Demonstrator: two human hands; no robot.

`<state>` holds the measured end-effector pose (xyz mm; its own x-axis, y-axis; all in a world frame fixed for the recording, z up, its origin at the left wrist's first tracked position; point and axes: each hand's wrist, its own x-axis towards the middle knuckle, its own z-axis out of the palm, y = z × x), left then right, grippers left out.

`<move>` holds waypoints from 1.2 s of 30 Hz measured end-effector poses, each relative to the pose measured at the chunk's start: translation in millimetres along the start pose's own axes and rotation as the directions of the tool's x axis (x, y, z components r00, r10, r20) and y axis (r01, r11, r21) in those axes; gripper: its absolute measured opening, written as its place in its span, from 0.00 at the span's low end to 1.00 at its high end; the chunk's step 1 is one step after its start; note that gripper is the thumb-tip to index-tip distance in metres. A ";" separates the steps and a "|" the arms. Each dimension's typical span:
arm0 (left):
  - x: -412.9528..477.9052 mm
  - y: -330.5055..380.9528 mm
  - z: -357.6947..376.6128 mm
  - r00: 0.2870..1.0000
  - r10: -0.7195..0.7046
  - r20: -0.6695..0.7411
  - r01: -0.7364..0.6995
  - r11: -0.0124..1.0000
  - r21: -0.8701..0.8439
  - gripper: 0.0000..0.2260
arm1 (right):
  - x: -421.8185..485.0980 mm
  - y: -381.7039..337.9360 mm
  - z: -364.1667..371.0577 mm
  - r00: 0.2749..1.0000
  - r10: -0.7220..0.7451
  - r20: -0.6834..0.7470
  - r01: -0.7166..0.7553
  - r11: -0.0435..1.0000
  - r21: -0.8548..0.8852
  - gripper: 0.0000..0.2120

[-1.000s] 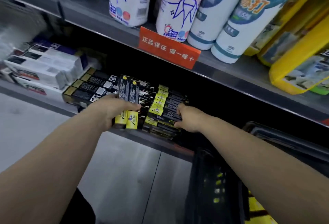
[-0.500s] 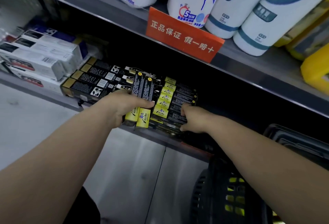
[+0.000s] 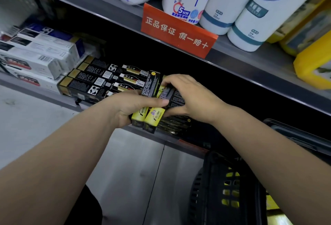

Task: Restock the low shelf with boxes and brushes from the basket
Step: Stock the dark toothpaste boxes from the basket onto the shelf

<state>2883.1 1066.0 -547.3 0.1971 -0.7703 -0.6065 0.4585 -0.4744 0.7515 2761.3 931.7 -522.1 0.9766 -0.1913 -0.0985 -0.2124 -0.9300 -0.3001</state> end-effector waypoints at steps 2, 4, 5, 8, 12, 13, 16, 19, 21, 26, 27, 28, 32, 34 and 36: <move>0.2 0.9 2.7 1.000 -0.012 0.013 0.012 1.000 -0.016 0.23 | -3.2 4.9 -6.2 1.000 -0.015 0.006 0.015 1.000 -0.020 0.29; 3.2 1.8 3.6 0.998 -0.038 -0.045 0.035 0.997 -0.064 0.19 | -5.7 14.8 -8.6 0.999 0.033 0.000 -0.033 0.999 -0.033 0.23; 5.9 2.1 2.8 0.992 -0.035 -0.121 0.022 0.994 -0.110 0.16 | -7.0 21.3 -8.2 0.995 0.100 -0.012 -0.100 0.994 -0.040 0.21; 15.8 0.9 -3.6 0.919 -0.015 -0.393 -0.067 0.979 -0.193 0.10 | -8.0 40.4 0.1 0.924 0.381 0.023 -0.375 0.917 -0.136 0.20; 22.8 -5.5 -3.2 0.922 -0.049 -0.385 0.006 0.993 -0.114 0.19 | 0.8 52.8 25.6 0.848 0.499 0.178 -0.456 0.858 -0.237 0.21; 23.6 -7.6 -2.6 0.925 -0.065 -0.373 0.040 0.996 -0.076 0.24 | 4.3 52.7 31.4 0.836 0.504 0.218 -0.454 0.858 -0.241 0.21; 22.2 -9.4 -1.2 0.932 -0.077 -0.354 0.078 0.997 -0.012 0.31 | 12.5 49.9 44.4 0.806 0.491 0.330 -0.443 0.871 -0.213 0.23; 23.9 -10.0 -1.7 0.938 -0.070 -0.339 0.072 0.997 -0.007 0.31 | 12.9 48.0 49.6 0.791 0.460 0.403 -0.452 0.884 -0.122 0.26; 26.0 -11.5 -1.7 0.941 -0.069 -0.330 0.067 0.998 -0.019 0.31 | 10.9 49.0 48.4 0.787 0.445 0.428 -0.446 0.889 -0.105 0.33; 26.9 -11.0 0.3 0.937 -0.076 -0.342 0.067 0.997 -0.038 0.29 | 7.1 48.5 48.5 0.785 0.421 0.454 -0.397 0.905 -0.152 0.45; 27.1 -10.9 0.4 0.935 -0.081 -0.347 0.073 0.997 -0.038 0.28 | 7.2 48.1 48.7 0.788 0.420 0.450 -0.390 0.906 -0.162 0.44; 27.4 -10.8 0.3 0.932 -0.086 -0.352 0.078 0.996 -0.036 0.26 | 7.3 47.1 47.6 0.794 0.417 0.443 -0.383 0.908 -0.169 0.44; 23.0 -6.7 2.8 0.947 -0.052 -0.316 0.054 0.999 -0.004 0.20 | 6.3 35.0 32.7 0.906 0.329 0.268 -0.340 0.940 -0.005 0.48; 22.5 -7.0 4.3 0.959 -0.011 -0.284 0.028 0.998 0.057 0.24 | 5.7 21.4 21.3 0.977 0.189 0.095 -0.197 0.977 0.083 0.47; 22.1 -6.6 6.9 0.967 0.032 -0.251 -0.007 0.995 0.098 0.26 | 5.9 12.0 10.6 0.999 0.041 -0.027 -0.039 0.998 0.053 0.39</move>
<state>2878.4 1049.2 -563.8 0.4229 -0.6530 -0.6283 0.3698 -0.5086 0.7776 2764.1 922.8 -536.3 0.9677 -0.2375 -0.0852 -0.2522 -0.9037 -0.3459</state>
